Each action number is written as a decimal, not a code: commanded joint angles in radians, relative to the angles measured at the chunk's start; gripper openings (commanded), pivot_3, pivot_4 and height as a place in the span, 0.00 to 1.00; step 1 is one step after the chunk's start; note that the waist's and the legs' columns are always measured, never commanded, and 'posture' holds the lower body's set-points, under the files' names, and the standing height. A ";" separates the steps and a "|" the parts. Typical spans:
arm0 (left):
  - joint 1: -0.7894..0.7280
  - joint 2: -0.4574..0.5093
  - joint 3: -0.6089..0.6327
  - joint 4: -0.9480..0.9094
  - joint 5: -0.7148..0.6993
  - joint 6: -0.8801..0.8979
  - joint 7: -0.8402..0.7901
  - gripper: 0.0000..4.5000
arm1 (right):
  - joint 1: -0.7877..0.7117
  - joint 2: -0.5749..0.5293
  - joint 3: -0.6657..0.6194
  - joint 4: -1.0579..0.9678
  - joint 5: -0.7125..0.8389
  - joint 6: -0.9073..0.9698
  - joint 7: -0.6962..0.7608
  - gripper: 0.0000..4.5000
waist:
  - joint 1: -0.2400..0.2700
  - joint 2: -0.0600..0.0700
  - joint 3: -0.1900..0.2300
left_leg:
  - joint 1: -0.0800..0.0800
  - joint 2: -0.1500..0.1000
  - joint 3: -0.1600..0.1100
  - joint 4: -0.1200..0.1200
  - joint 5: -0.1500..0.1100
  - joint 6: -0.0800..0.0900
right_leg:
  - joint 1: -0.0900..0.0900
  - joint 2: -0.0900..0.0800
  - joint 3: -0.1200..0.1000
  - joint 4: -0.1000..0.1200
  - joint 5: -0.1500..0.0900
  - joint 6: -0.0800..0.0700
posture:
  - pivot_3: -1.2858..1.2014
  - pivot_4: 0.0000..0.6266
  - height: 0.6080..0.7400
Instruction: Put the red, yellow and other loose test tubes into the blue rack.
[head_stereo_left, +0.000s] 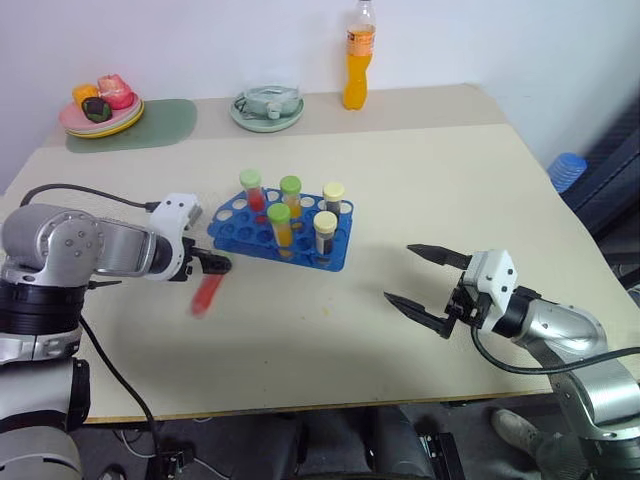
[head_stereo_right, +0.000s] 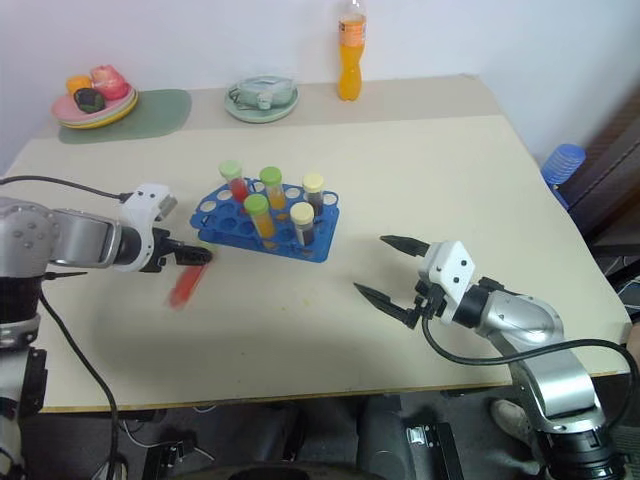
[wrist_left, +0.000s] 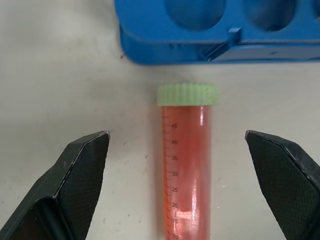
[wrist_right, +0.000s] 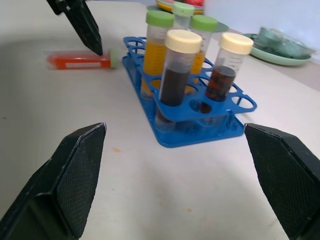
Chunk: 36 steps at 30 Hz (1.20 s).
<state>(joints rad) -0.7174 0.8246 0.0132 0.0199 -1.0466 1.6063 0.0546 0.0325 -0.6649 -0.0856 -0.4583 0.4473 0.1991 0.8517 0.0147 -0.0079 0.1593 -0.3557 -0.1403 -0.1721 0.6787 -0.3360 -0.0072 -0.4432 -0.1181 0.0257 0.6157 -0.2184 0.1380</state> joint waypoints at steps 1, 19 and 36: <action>-0.027 0.001 -0.003 0.034 -0.063 0.008 0.081 0.99 | 0.005 -0.011 -0.026 -0.063 0.044 -0.019 0.035 1.00 | -0.001 0.000 0.000 | 0.000 0.000 0.000 0.000 0.000 0.000 | 0.000 0.000 0.000 0.000 0.000 0.000 | 0.52 0.24 1.00; -0.035 -0.005 -0.051 0.136 -0.300 0.008 0.380 0.59 | -0.023 -0.005 -0.001 -0.053 0.049 -0.044 0.108 1.00 | 0.000 0.000 0.000 | 0.000 0.000 0.000 0.000 0.000 0.000 | 0.000 0.000 0.000 0.000 0.000 0.000 | 0.52 0.24 1.00; 0.163 0.008 0.196 -0.195 -0.335 -0.090 0.408 0.18 | -0.118 0.005 0.047 0.052 0.031 -0.060 0.146 1.00 | -0.002 0.000 0.000 | 0.000 0.000 0.001 0.000 0.000 0.000 | -0.001 0.000 0.001 0.001 0.000 0.000 | 0.52 0.24 1.00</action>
<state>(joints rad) -0.5617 0.8062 0.1370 -0.0871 -1.4029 1.5603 0.4836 -0.0721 -0.6681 -0.0386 -0.4032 0.4747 0.1612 0.9881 0.0129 -0.0078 0.1592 -0.3557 -0.1401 -0.1716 0.6791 -0.3360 -0.0073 -0.4437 -0.1182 0.0262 0.6164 -0.2184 0.1379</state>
